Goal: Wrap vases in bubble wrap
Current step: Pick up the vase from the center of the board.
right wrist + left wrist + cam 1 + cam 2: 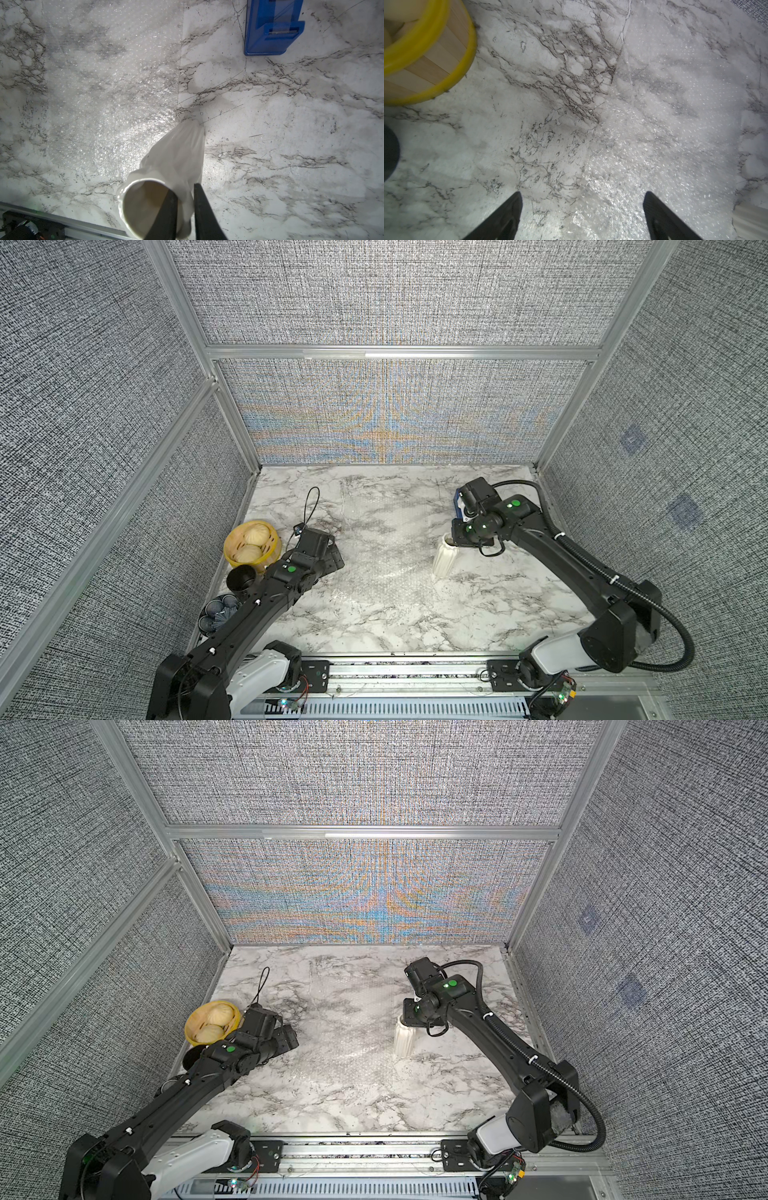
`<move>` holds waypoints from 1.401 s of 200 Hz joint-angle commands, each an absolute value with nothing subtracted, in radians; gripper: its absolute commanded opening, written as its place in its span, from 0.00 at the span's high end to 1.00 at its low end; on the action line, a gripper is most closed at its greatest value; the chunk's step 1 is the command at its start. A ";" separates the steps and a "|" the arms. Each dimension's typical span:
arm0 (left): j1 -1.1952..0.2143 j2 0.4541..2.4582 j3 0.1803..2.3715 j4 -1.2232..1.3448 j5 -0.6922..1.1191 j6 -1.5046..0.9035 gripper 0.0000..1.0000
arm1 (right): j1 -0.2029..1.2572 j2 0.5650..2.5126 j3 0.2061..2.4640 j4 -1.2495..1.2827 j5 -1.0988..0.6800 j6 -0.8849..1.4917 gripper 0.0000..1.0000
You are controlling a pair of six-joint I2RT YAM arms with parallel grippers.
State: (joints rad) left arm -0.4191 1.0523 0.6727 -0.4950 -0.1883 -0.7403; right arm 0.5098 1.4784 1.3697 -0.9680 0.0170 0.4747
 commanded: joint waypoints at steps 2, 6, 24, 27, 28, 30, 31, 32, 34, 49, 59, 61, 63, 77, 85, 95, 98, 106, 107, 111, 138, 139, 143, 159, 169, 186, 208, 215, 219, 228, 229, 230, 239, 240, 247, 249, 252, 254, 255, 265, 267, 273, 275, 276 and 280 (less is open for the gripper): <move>-0.419 1.051 0.681 -0.489 -0.193 -0.735 0.09 | 0.511 1.483 1.376 -0.974 0.027 0.475 0.87; -0.418 1.052 0.681 -0.488 -0.192 -0.734 0.09 | 0.511 1.484 1.376 -0.975 0.028 0.476 0.88; -0.418 1.052 0.684 -0.488 -0.188 -0.731 0.09 | 0.511 1.474 1.377 -0.976 0.039 0.472 0.97; -0.419 1.053 0.684 -0.486 -0.186 -0.730 0.09 | 0.511 1.472 1.377 -0.976 0.041 0.472 0.99; -0.419 1.053 0.685 -0.486 -0.185 -0.729 0.09 | 0.511 1.472 1.377 -0.977 0.041 0.471 0.99; -0.419 1.053 0.685 -0.486 -0.184 -0.728 0.09 | 0.511 1.469 1.378 -0.977 0.041 0.471 1.00; -0.419 1.053 0.686 -0.485 -0.182 -0.728 0.09 | 0.511 1.468 1.378 -0.977 0.043 0.471 1.00; -0.419 1.053 0.686 -0.485 -0.182 -0.727 0.09 | 0.511 1.467 1.379 -0.978 0.044 0.472 1.00; -0.419 1.053 0.687 -0.485 -0.180 -0.726 0.09 | 0.511 1.465 1.379 -0.979 0.045 0.471 1.00; -0.419 1.055 0.693 -0.476 -0.162 -0.717 0.09 | 0.511 1.445 1.383 -0.984 0.056 0.471 1.00; -0.419 1.056 0.694 -0.464 -0.140 -0.713 0.09 | 0.509 1.427 1.388 -0.986 0.061 0.474 1.00; -0.419 1.057 0.695 -0.460 -0.132 -0.712 0.09 | 0.510 1.424 1.389 -0.986 0.061 0.475 1.00; -0.419 1.058 0.695 -0.454 -0.123 -0.712 0.08 | 0.510 1.420 1.390 -0.987 0.061 0.475 1.00; -0.419 1.060 0.695 -0.412 -0.056 -0.676 0.08 | 0.509 1.389 1.394 -0.977 0.061 0.481 1.00; -0.419 1.061 0.696 -0.390 -0.022 -0.667 0.08 | 0.508 1.370 1.393 -0.968 0.052 0.484 1.00; -0.419 1.060 0.695 -0.357 0.021 -0.650 0.08 | 0.509 1.345 1.391 -0.948 0.027 0.489 1.00; -0.419 1.060 0.695 -0.345 0.035 -0.643 0.08 | 0.509 1.338 1.388 -0.942 0.017 0.492 1.00; -0.421 1.058 0.693 -0.309 0.078 -0.618 0.08 | 0.508 1.318 1.383 -0.922 -0.012 0.504 1.00; -0.422 1.057 0.693 -0.304 0.084 -0.614 0.08 | 0.508 1.316 1.382 -0.918 -0.016 0.507 1.00; -0.426 1.055 0.695 -0.290 0.102 -0.599 0.08 | 0.508 1.305 1.376 -0.904 -0.031 0.512 1.00; -0.524 1.009 0.699 -0.196 0.070 -0.475 0.08 | 0.509 1.240 1.301 -0.764 -0.142 0.600 1.00; -0.527 1.006 0.698 -0.191 0.067 -0.470 0.08 | 0.509 1.238 1.298 -0.757 -0.149 0.603 1.00; -0.543 0.994 0.693 -0.166 0.061 -0.450 0.08 | 0.508 1.232 1.285 -0.734 -0.169 0.620 1.00; -0.574 0.938 0.625 -0.002 0.090 -0.376 0.08 | 0.508 1.227 1.236 -0.636 -0.257 0.685 1.00; -0.582 0.901 0.568 0.127 0.140 -0.332 0.09 | 0.508 1.234 1.207 -0.576 -0.315 0.724 1.00; -0.589 0.877 0.472 0.365 0.212 -0.240 0.09 | 0.508 1.252 1.166 -0.487 -0.406 0.778 1.00; -0.595 0.952 0.482 0.427 0.310 -0.191 0.09 | 0.511 1.276 1.138 -0.404 -0.511 0.833 1.00; -0.601 0.987 0.494 0.437 0.345 -0.173 0.10 | 0.512 1.284 1.138 -0.394 -0.537 0.841 1.00; -0.606 1.006 0.498 0.448 0.363 -0.152 0.11 | 0.512 1.288 1.138 -0.391 -0.546 0.844 1.00; -0.620 1.040 0.502 0.469 0.388 -0.113 0.11 | 0.514 1.290 1.138 -0.394 -0.552 0.848 1.00; -0.621 1.044 0.502 0.471 0.390 -0.108 0.11 | 0.515 1.290 1.138 -0.393 -0.552 0.848 1.00; -0.623 1.047 0.501 0.474 0.393 -0.104 0.11 | 0.515 1.290 1.137 -0.393 -0.552 0.848 1.00; -0.637 1.073 0.500 0.498 0.415 -0.049 0.11 | 0.517 1.289 1.129 -0.390 -0.553 0.850 1.00; -0.637 1.076 0.500 0.500 0.416 -0.044 0.11 | 0.517 1.289 1.128 -0.389 -0.553 0.851 1.00; -0.649 1.092 0.510 0.490 0.433 -0.009 0.11 | 0.517 1.289 1.120 -0.384 -0.560 0.853 1.00; -0.651 1.097 0.516 0.485 0.438 0.002 0.12 | 0.517 1.289 1.118 -0.383 -0.561 0.853 1.00; -0.653 1.103 0.524 0.471 0.442 0.014 0.12 | 0.517 1.289 1.116 -0.382 -0.564 0.853 1.00; -0.656 1.107 0.528 0.460 0.445 0.025 0.12 | 0.518 1.289 1.115 -0.382 -0.564 0.853 1.00; -0.657 1.108 0.532 0.456 0.446 0.029 0.12 | 0.518 1.289 1.115 -0.383 -0.564 0.852 1.00; -0.664 1.126 0.551 0.417 0.446 0.072 0.12 | 0.520 1.286 1.108 -0.382 -0.566 0.847 1.00; -0.666 1.128 0.556 0.408 0.446 0.081 0.12 | 0.520 1.285 1.105 -0.381 -0.566 0.847 1.00; -0.668 1.132 0.569 0.380 0.448 0.103 0.12 | 0.520 1.283 1.102 -0.381 -0.566 0.846 1.00; -0.670 1.135 0.572 0.372 0.449 0.111 0.12 | 0.520 1.283 1.100 -0.381 -0.566 0.845 1.00; -0.670 1.137 0.574 0.368 0.449 0.114 0.12 | 0.520 1.282 1.099 -0.381 -0.567 0.844 1.00; -0.670 1.140 0.578 0.357 0.452 0.126 0.12 | 0.520 1.281 1.098 -0.380 -0.567 0.844 1.00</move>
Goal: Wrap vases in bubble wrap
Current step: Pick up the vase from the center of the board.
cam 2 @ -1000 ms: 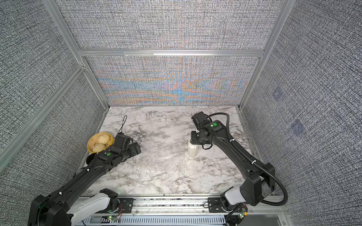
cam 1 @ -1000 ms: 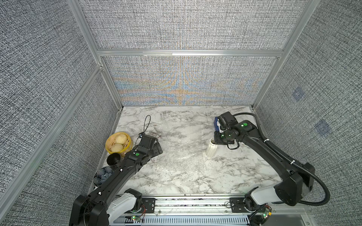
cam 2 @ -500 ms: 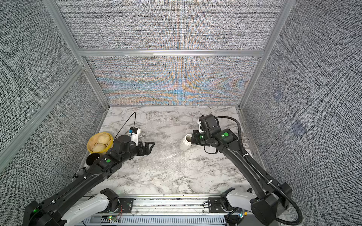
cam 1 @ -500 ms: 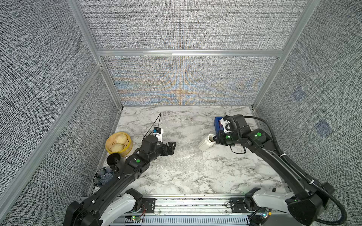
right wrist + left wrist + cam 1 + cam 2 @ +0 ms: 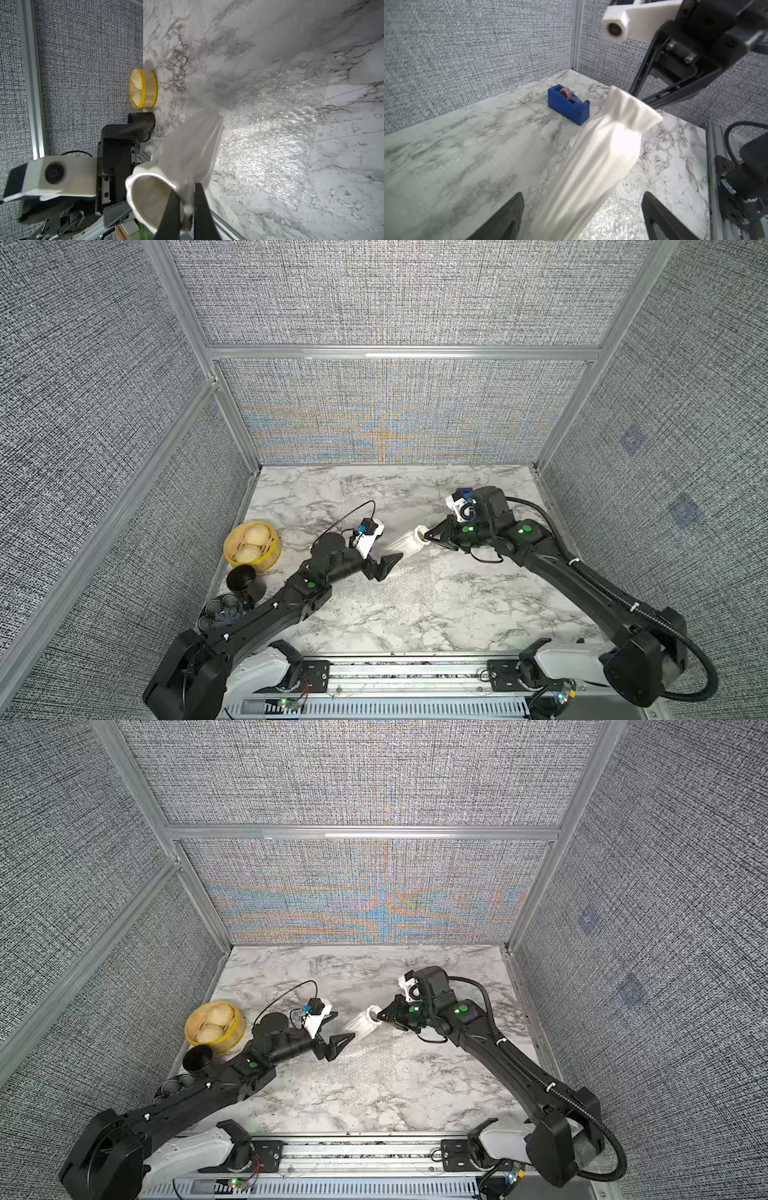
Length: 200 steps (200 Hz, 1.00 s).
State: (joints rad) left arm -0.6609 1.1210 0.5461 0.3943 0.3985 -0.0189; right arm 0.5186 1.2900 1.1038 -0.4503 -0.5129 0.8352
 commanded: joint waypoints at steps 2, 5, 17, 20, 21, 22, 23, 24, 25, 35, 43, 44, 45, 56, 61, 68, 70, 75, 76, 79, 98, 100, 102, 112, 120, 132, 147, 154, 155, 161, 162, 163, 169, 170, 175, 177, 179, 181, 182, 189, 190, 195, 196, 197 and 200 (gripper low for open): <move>-0.670 1.141 0.579 0.352 0.455 0.131 0.11 | 0.520 1.281 1.097 -0.380 -0.568 0.843 1.00; -0.671 1.143 0.581 0.346 0.458 0.142 0.11 | 0.520 1.280 1.095 -0.381 -0.570 0.841 1.00; -0.676 1.154 0.581 0.335 0.471 0.172 0.11 | 0.520 1.275 1.090 -0.376 -0.576 0.838 1.00; -0.677 1.159 0.583 0.331 0.476 0.181 0.11 | 0.520 1.275 1.088 -0.375 -0.578 0.838 1.00; -0.678 1.161 0.584 0.329 0.477 0.184 0.11 | 0.520 1.275 1.089 -0.375 -0.578 0.839 1.00; -0.678 1.162 0.584 0.327 0.479 0.187 0.10 | 0.520 1.275 1.088 -0.374 -0.579 0.839 1.00; -0.678 1.164 0.585 0.326 0.479 0.191 0.10 | 0.521 1.275 1.088 -0.373 -0.580 0.839 1.00; -0.679 1.166 0.586 0.323 0.480 0.194 0.11 | 0.521 1.275 1.088 -0.374 -0.581 0.839 1.00; -0.679 1.168 0.588 0.319 0.481 0.197 0.11 | 0.521 1.275 1.087 -0.374 -0.581 0.838 1.00; -0.686 1.192 0.608 0.272 0.477 0.227 0.11 | 0.520 1.273 1.086 -0.371 -0.589 0.836 1.00; -0.690 1.211 0.620 0.242 0.473 0.246 0.11 | 0.520 1.273 1.086 -0.369 -0.598 0.836 1.00; -0.691 1.213 0.621 0.240 0.473 0.248 0.11 | 0.520 1.273 1.086 -0.369 -0.598 0.835 1.00; -0.691 1.215 0.622 0.239 0.473 0.250 0.11 | 0.520 1.273 1.086 -0.369 -0.598 0.835 1.00; -0.694 1.235 0.627 0.224 0.470 0.267 0.11 | 0.520 1.270 1.088 -0.368 -0.603 0.830 1.00; -0.695 1.240 0.629 0.224 0.465 0.272 0.11 | 0.520 1.269 1.088 -0.368 -0.604 0.829 1.00; -0.695 1.251 0.635 0.221 0.456 0.275 0.11 | 0.520 1.268 1.088 -0.368 -0.609 0.828 1.00; -0.695 1.254 0.637 0.218 0.454 0.277 0.11 | 0.520 1.267 1.088 -0.369 -0.611 0.827 1.00; -0.695 1.261 0.643 0.212 0.453 0.284 0.11 | 0.520 1.269 1.088 -0.369 -0.617 0.825 1.00; -0.695 1.263 0.644 0.210 0.453 0.285 0.11 | 0.520 1.269 1.088 -0.369 -0.618 0.825 1.00; -0.695 1.267 0.648 0.208 0.451 0.289 0.12 | 0.520 1.269 1.088 -0.369 -0.621 0.824 1.00; -0.697 1.287 0.665 0.195 0.444 0.303 0.15 | 0.522 1.269 1.085 -0.369 -0.627 0.821 1.00; -0.696 1.287 0.667 0.194 0.445 0.304 0.15 | 0.522 1.269 1.085 -0.369 -0.627 0.820 1.00; -0.696 1.288 0.667 0.193 0.443 0.306 0.16 | 0.522 1.269 1.084 -0.369 -0.628 0.819 1.00; -0.699 1.296 0.674 0.191 0.435 0.317 0.18 | 0.521 1.267 1.082 -0.369 -0.629 0.820 1.00; -0.701 1.301 0.681 0.181 0.426 0.325 0.20 | 0.522 1.266 1.079 -0.371 -0.628 0.819 1.00; -0.706 1.305 0.687 0.169 0.423 0.335 0.26 | 0.522 1.265 1.076 -0.371 -0.624 0.821 1.00; -0.709 1.306 0.693 0.158 0.427 0.348 0.35 | 0.522 1.264 1.071 -0.372 -0.619 0.823 1.00; -0.711 1.309 0.695 0.153 0.428 0.352 0.39 | 0.522 1.263 1.068 -0.370 -0.615 0.826 1.00; -0.710 1.310 0.695 0.152 0.428 0.353 0.39 | 0.522 1.263 1.068 -0.370 -0.614 0.827 1.00; -0.711 1.313 0.699 0.143 0.429 0.357 0.43 | 0.522 1.262 1.063 -0.362 -0.613 0.833 1.00; -0.711 1.313 0.699 0.141 0.429 0.357 0.43 | 0.522 1.261 1.062 -0.361 -0.614 0.834 1.00; -0.712 1.313 0.699 0.140 0.430 0.359 0.44 | 0.521 1.261 1.061 -0.361 -0.614 0.834 1.00; -0.712 1.316 0.705 0.130 0.432 0.363 0.48 | 0.520 1.261 1.059 -0.356 -0.611 0.837 1.00; -0.712 1.316 0.706 0.128 0.433 0.364 0.48 | 0.520 1.261 1.059 -0.356 -0.611 0.838 1.00; -0.712 1.321 0.710 0.120 0.433 0.367 0.51 | 0.520 1.259 1.059 -0.355 -0.610 0.839 1.00; -0.713 1.322 0.712 0.117 0.432 0.367 0.52 | 0.520 1.259 1.060 -0.353 -0.610 0.839 1.00; -0.713 1.324 0.713 0.115 0.431 0.368 0.53 | 0.520 1.260 1.059 -0.353 -0.610 0.839 1.00; -0.713 1.325 0.715 0.114 0.432 0.367 0.54 | 0.520 1.260 1.059 -0.353 -0.609 0.839 1.00; -0.713 1.326 0.716 0.113 0.431 0.368 0.55 | 0.520 1.260 1.058 -0.353 -0.609 0.839 1.00; -0.713 1.329 0.719 0.111 0.433 0.368 0.57 | 0.520 1.260 1.058 -0.353 -0.609 0.839 1.00; -0.713 1.330 0.720 0.110 0.433 0.368 0.57 | 0.520 1.260 1.058 -0.353 -0.609 0.839 1.00; -0.713 1.333 0.722 0.110 0.433 0.367 0.58 | 0.520 1.258 1.058 -0.352 -0.605 0.839 1.00; -0.713 1.334 0.723 0.110 0.433 0.367 0.59 | 0.520 1.258 1.058 -0.353 -0.605 0.839 1.00; -0.713 1.333 0.724 0.111 0.432 0.367 0.59 | 0.520 1.258 1.057 -0.352 -0.605 0.839 1.00; -0.713 1.336 0.725 0.112 0.433 0.365 0.60 | 0.521 1.259 1.056 -0.352 -0.604 0.839 1.00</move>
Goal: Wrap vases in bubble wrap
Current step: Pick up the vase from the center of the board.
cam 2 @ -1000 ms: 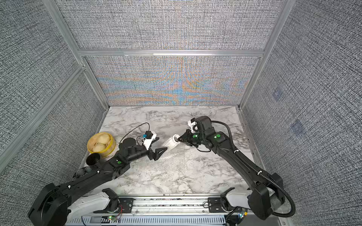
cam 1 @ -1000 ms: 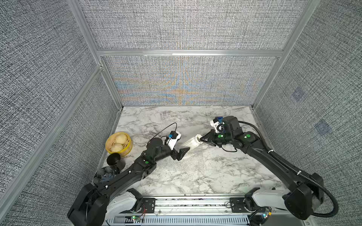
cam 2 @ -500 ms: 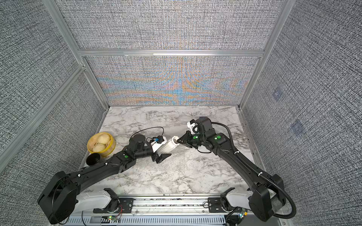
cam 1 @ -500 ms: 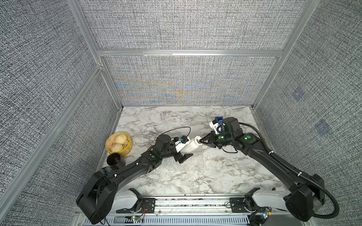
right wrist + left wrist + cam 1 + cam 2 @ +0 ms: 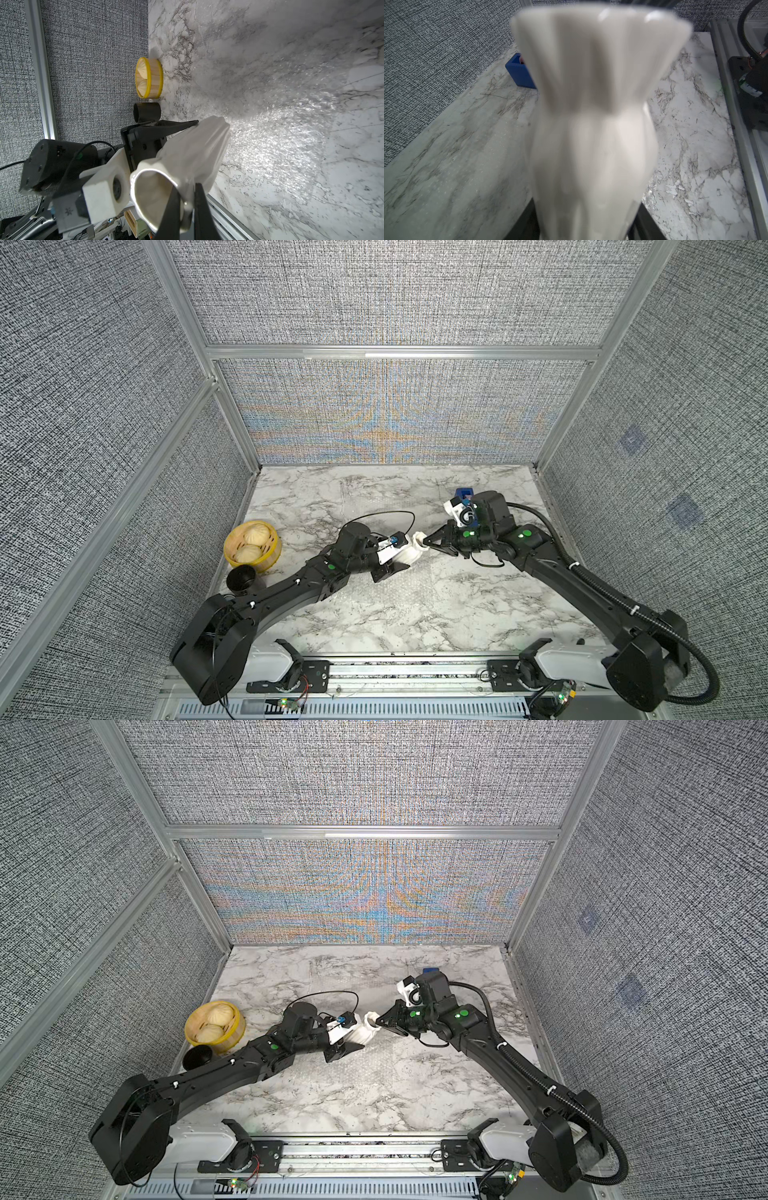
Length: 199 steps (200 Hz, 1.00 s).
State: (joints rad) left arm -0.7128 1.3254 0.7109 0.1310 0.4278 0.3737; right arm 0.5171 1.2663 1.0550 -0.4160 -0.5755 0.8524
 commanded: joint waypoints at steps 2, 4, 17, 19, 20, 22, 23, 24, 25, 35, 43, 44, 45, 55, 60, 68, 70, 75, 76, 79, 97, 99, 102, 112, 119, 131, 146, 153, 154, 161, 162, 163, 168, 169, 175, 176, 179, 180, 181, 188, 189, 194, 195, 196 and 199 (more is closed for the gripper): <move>-0.714 1.336 0.726 0.112 0.434 0.365 0.60 | 0.520 1.259 1.055 -0.352 -0.603 0.839 1.00; -0.713 1.336 0.727 0.112 0.433 0.364 0.61 | 0.520 1.258 1.055 -0.351 -0.603 0.838 1.00; -0.714 1.342 0.733 0.110 0.430 0.364 0.63 | 0.521 1.256 1.053 -0.350 -0.604 0.838 1.00; -0.713 1.342 0.734 0.109 0.428 0.364 0.63 | 0.520 1.256 1.052 -0.350 -0.602 0.838 1.00; -0.713 1.342 0.735 0.109 0.428 0.364 0.63 | 0.521 1.255 1.052 -0.350 -0.602 0.838 1.00; -0.714 1.343 0.736 0.110 0.428 0.364 0.63 | 0.521 1.255 1.051 -0.349 -0.601 0.838 1.00; -0.714 1.343 0.736 0.109 0.428 0.364 0.62 | 0.521 1.256 1.052 -0.349 -0.600 0.838 1.00; -0.713 1.343 0.736 0.109 0.428 0.364 0.62 | 0.521 1.255 1.051 -0.349 -0.601 0.837 1.00; -0.713 1.344 0.736 0.109 0.428 0.364 0.62 | 0.521 1.255 1.051 -0.349 -0.600 0.838 1.00; -0.714 1.345 0.738 0.106 0.429 0.364 0.56 | 0.519 1.254 1.044 -0.345 -0.598 0.838 1.00; -0.716 1.344 0.736 0.115 0.428 0.363 0.50 | 0.518 1.251 1.038 -0.331 -0.602 0.843 1.00; -0.715 1.342 0.736 0.117 0.428 0.362 0.50 | 0.518 1.251 1.037 -0.329 -0.603 0.843 1.00; -0.715 1.341 0.734 0.118 0.428 0.362 0.49 | 0.519 1.250 1.036 -0.328 -0.605 0.844 1.00; -0.715 1.336 0.724 0.137 0.434 0.357 0.46 | 0.519 1.251 1.030 -0.314 -0.615 0.855 1.00; -0.715 1.335 0.721 0.142 0.437 0.358 0.44 | 0.519 1.250 1.029 -0.308 -0.620 0.859 1.00; -0.715 1.334 0.719 0.141 0.442 0.356 0.42 | 0.519 1.250 1.031 -0.302 -0.628 0.863 1.00; -0.715 1.334 0.719 0.140 0.444 0.356 0.41 | 0.519 1.251 1.032 -0.302 -0.630 0.864 1.00; -0.715 1.336 0.721 0.136 0.447 0.357 0.40 | 0.518 1.250 1.033 -0.301 -0.632 0.865 1.00; -0.715 1.336 0.721 0.135 0.447 0.357 0.40 | 0.518 1.249 1.034 -0.302 -0.632 0.865 1.00; -0.715 1.337 0.722 0.133 0.449 0.358 0.39 | 0.518 1.249 1.033 -0.301 -0.633 0.865 1.00; -0.715 1.345 0.727 0.123 0.460 0.357 0.34 | 0.520 1.247 1.033 -0.302 -0.634 0.865 1.00; -0.715 1.346 0.727 0.123 0.461 0.356 0.33 | 0.520 1.246 1.034 -0.303 -0.635 0.865 1.00; -0.715 1.346 0.728 0.123 0.463 0.356 0.32 | 0.519 1.247 1.034 -0.302 -0.636 0.865 1.00; -0.715 1.345 0.730 0.120 0.463 0.356 0.29 | 0.521 1.250 1.032 -0.302 -0.641 0.865 1.00; -0.716 1.346 0.732 0.117 0.460 0.356 0.26 | 0.521 1.252 1.029 -0.300 -0.643 0.865 1.00; -0.715 1.351 0.740 0.101 0.459 0.363 0.24 | 0.522 1.250 1.024 -0.292 -0.646 0.867 1.00; -0.715 1.357 0.748 0.089 0.451 0.367 0.27 | 0.523 1.247 1.022 -0.292 -0.644 0.868 1.00; -0.715 1.359 0.749 0.090 0.451 0.367 0.30 | 0.523 1.247 1.022 -0.293 -0.641 0.869 1.00; -0.715 1.359 0.749 0.090 0.453 0.367 0.30 | 0.523 1.246 1.022 -0.293 -0.641 0.869 1.00; -0.715 1.362 0.750 0.091 0.459 0.367 0.33 | 0.523 1.247 1.022 -0.294 -0.642 0.868 1.00; -0.715 1.363 0.750 0.091 0.460 0.367 0.34 | 0.523 1.248 1.022 -0.293 -0.641 0.868 1.00; -0.715 1.364 0.750 0.091 0.460 0.367 0.34 | 0.523 1.248 1.022 -0.293 -0.641 0.868 1.00; -0.715 1.366 0.751 0.089 0.463 0.369 0.36 | 0.523 1.248 1.022 -0.293 -0.641 0.867 1.00; -0.715 1.367 0.752 0.089 0.464 0.369 0.37 | 0.523 1.247 1.022 -0.293 -0.641 0.868 1.00; -0.716 1.372 0.756 0.085 0.464 0.368 0.38 | 0.522 1.248 1.020 -0.293 -0.641 0.870 1.00; -0.715 1.373 0.756 0.085 0.464 0.369 0.39 | 0.523 1.248 1.020 -0.292 -0.641 0.870 1.00; -0.715 1.374 0.756 0.082 0.463 0.370 0.39 | 0.523 1.247 1.019 -0.291 -0.644 0.871 1.00; -0.715 1.375 0.757 0.082 0.463 0.370 0.40 | 0.523 1.246 1.019 -0.290 -0.644 0.871 1.00; -0.715 1.375 0.757 0.082 0.463 0.370 0.40 | 0.523 1.246 1.019 -0.289 -0.644 0.871 1.00; -0.715 1.377 0.757 0.080 0.465 0.371 0.41 | 0.523 1.247 1.017 -0.284 -0.644 0.874 1.00; -0.715 1.377 0.756 0.080 0.465 0.371 0.41 | 0.523 1.247 1.017 -0.284 -0.643 0.874 1.00; -0.715 1.378 0.755 0.081 0.463 0.371 0.43 | 0.523 1.246 1.017 -0.284 -0.643 0.875 1.00; -0.715 1.378 0.756 0.081 0.462 0.371 0.43 | 0.523 1.246 1.017 -0.284 -0.643 0.874 1.00; -0.715 1.378 0.756 0.082 0.462 0.371 0.43 | 0.523 1.246 1.017 -0.283 -0.644 0.874 1.00; -0.715 1.377 0.756 0.081 0.460 0.371 0.44 | 0.523 1.246 1.017 -0.283 -0.644 0.874 1.00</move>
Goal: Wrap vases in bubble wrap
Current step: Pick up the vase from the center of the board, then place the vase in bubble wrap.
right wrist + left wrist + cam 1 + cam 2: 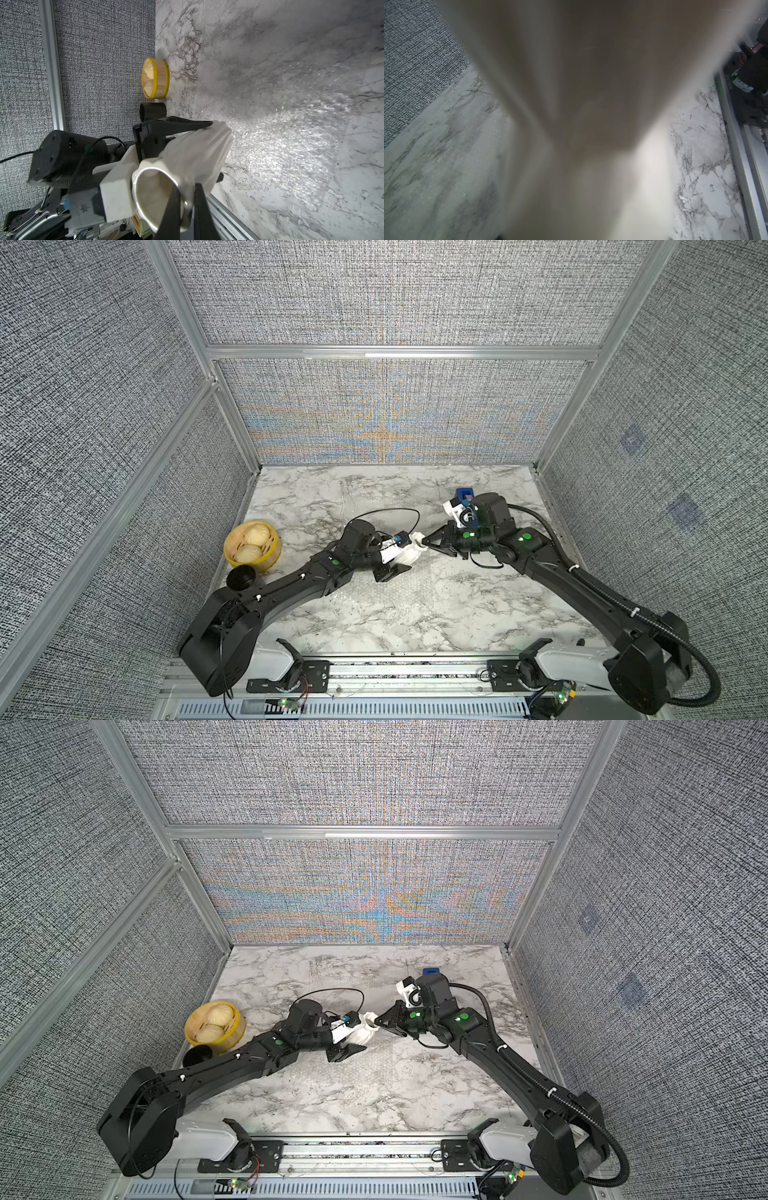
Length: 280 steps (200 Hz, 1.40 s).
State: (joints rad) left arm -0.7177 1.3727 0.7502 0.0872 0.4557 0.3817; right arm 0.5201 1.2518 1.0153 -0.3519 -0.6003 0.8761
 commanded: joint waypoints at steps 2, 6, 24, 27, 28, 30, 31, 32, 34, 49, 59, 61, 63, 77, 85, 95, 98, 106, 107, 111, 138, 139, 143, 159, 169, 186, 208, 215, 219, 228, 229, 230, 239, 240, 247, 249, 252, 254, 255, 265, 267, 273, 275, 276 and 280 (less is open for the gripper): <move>-0.715 1.376 0.755 0.081 0.458 0.371 0.45 | 0.523 1.246 1.017 -0.285 -0.643 0.873 1.00; -0.715 1.376 0.754 0.083 0.455 0.370 0.46 | 0.523 1.246 1.018 -0.286 -0.642 0.872 1.00; -0.715 1.371 0.759 0.084 0.417 0.365 0.53 | 0.520 1.246 1.016 -0.301 -0.626 0.863 1.00; -0.716 1.370 0.760 0.083 0.408 0.362 0.54 | 0.520 1.247 1.014 -0.303 -0.622 0.862 1.00; -0.715 1.369 0.761 0.083 0.406 0.362 0.54 | 0.520 1.246 1.014 -0.303 -0.623 0.862 1.00; -0.715 1.369 0.762 0.082 0.400 0.361 0.55 | 0.519 1.247 1.013 -0.303 -0.622 0.862 1.00; -0.715 1.369 0.763 0.081 0.397 0.361 0.55 | 0.519 1.246 1.013 -0.303 -0.621 0.862 1.00; -0.716 1.369 0.763 0.080 0.394 0.361 0.55 | 0.518 1.246 1.012 -0.303 -0.621 0.862 1.00; -0.715 1.370 0.765 0.078 0.389 0.359 0.56 | 0.517 1.247 1.011 -0.305 -0.620 0.862 1.00; -0.716 1.371 0.792 0.029 0.347 0.359 0.58 | 0.503 1.246 1.007 -0.324 -0.610 0.854 0.98; -0.715 1.378 0.818 -0.017 0.312 0.362 0.60 | 0.487 1.240 1.012 -0.363 -0.586 0.836 0.85; -0.715 1.379 0.823 -0.028 0.305 0.363 0.60 | 0.483 1.238 1.013 -0.371 -0.580 0.829 0.82; -0.715 1.381 0.829 -0.039 0.297 0.363 0.61 | 0.480 1.235 1.015 -0.382 -0.572 0.825 0.78; -0.720 1.397 0.881 -0.132 0.246 0.383 0.62 | 0.456 1.208 1.019 -0.436 -0.523 0.786 0.59; -0.728 1.411 0.916 -0.188 0.213 0.401 0.62 | 0.442 1.190 1.019 -0.465 -0.489 0.766 0.51; -0.734 1.423 0.954 -0.275 0.186 0.424 0.63 | 0.425 1.167 1.019 -0.499 -0.448 0.746 0.42; -0.735 1.424 0.964 -0.296 0.178 0.429 0.63 | 0.419 1.158 1.017 -0.510 -0.435 0.741 0.40; -0.735 1.428 0.982 -0.339 0.163 0.450 0.64 | 0.408 1.139 1.011 -0.527 -0.401 0.725 0.36; -0.736 1.429 0.983 -0.344 0.161 0.453 0.64 | 0.407 1.136 1.010 -0.527 -0.396 0.723 0.36; -0.738 1.431 0.990 -0.364 0.153 0.462 0.64 | 0.402 1.127 1.004 -0.534 -0.376 0.716 0.35; -0.757 1.492 1.081 -0.577 0.067 0.549 0.64 | 0.387 1.119 0.934 -0.562 -0.293 0.704 0.34; -0.758 1.494 1.085 -0.584 0.064 0.549 0.64 | 0.387 1.122 0.933 -0.562 -0.291 0.704 0.34; -0.759 1.503 1.101 -0.617 0.052 0.550 0.64 | 0.387 1.133 0.924 -0.563 -0.286 0.706 0.35; -0.762 1.529 1.157 -0.727 0.013 0.578 0.65 | 0.393 1.187 0.887 -0.546 -0.306 0.706 0.39; -0.761 1.535 1.171 -0.768 0.008 0.614 0.65 | 0.402 1.221 0.857 -0.504 -0.325 0.718 0.43; -0.762 1.549 1.194 -0.816 -0.003 0.658 0.65 | 0.417 1.287 0.816 -0.413 -0.347 0.726 0.47; -0.761 1.600 1.236 -0.871 0.006 0.706 0.65 | 0.419 1.402 0.832 -0.361 -0.357 0.717 0.49; -0.764 1.630 1.254 -0.898 0.000 0.710 0.65 | 0.419 1.432 0.848 -0.351 -0.364 0.715 0.50; -0.764 1.646 1.262 -0.910 -0.003 0.713 0.65 | 0.419 1.449 0.856 -0.340 -0.370 0.713 0.50; -0.765 1.675 1.266 -0.925 -0.018 0.726 0.65 | 0.419 1.485 0.872 -0.319 -0.376 0.707 0.50; -0.765 1.676 1.266 -0.927 -0.020 0.727 0.65 | 0.419 1.490 0.877 -0.318 -0.377 0.707 0.50; -0.765 1.679 1.266 -0.927 -0.022 0.729 0.65 | 0.419 1.493 0.878 -0.316 -0.377 0.707 0.50; -0.769 1.698 1.266 -0.929 -0.034 0.744 0.65 | 0.420 1.526 0.896 -0.305 -0.376 0.704 0.50; -0.769 1.700 1.266 -0.928 -0.034 0.746 0.65 | 0.419 1.530 0.898 -0.305 -0.376 0.703 0.50; -0.769 1.710 1.263 -0.923 -0.036 0.759 0.65 | 0.419 1.556 0.912 -0.303 -0.372 0.703 0.50; -0.769 1.713 1.263 -0.920 -0.037 0.762 0.65 | 0.418 1.565 0.916 -0.304 -0.371 0.703 0.50; -0.769 1.717 1.261 -0.916 -0.039 0.769 0.65 | 0.418 1.576 0.921 -0.300 -0.370 0.703 0.50; -0.770 1.721 1.262 -0.915 -0.039 0.773 0.65 | 0.419 1.583 0.924 -0.298 -0.370 0.703 0.50; -0.770 1.723 1.262 -0.914 -0.041 0.774 0.65 | 0.418 1.587 0.925 -0.296 -0.371 0.703 0.50; -0.775 1.744 1.272 -0.915 -0.055 0.791 0.65 | 0.418 1.623 0.936 -0.278 -0.382 0.711 0.51; -0.776 1.747 1.274 -0.914 -0.058 0.793 0.65 | 0.418 1.629 0.936 -0.274 -0.385 0.713 0.51; -0.778 1.758 1.279 -0.911 -0.062 0.802 0.65 | 0.418 1.647 0.937 -0.255 -0.397 0.722 0.51; -0.779 1.761 1.281 -0.910 -0.062 0.806 0.64 | 0.417 1.653 0.937 -0.251 -0.400 0.723 0.51; -0.780 1.762 1.282 -0.910 -0.061 0.807 0.64 | 0.418 1.656 0.937 -0.249 -0.401 0.724 0.51; -0.782 1.769 1.286 -0.907 -0.063 0.814 0.64 | 0.418 1.667 0.938 -0.239 -0.405 0.728 0.51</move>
State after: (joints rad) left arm -0.7731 1.7435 1.2659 -0.9024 -0.0319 0.7513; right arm 0.4175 1.6157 0.9279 -0.3023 -0.3737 0.7128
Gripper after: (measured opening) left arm 0.613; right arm 0.496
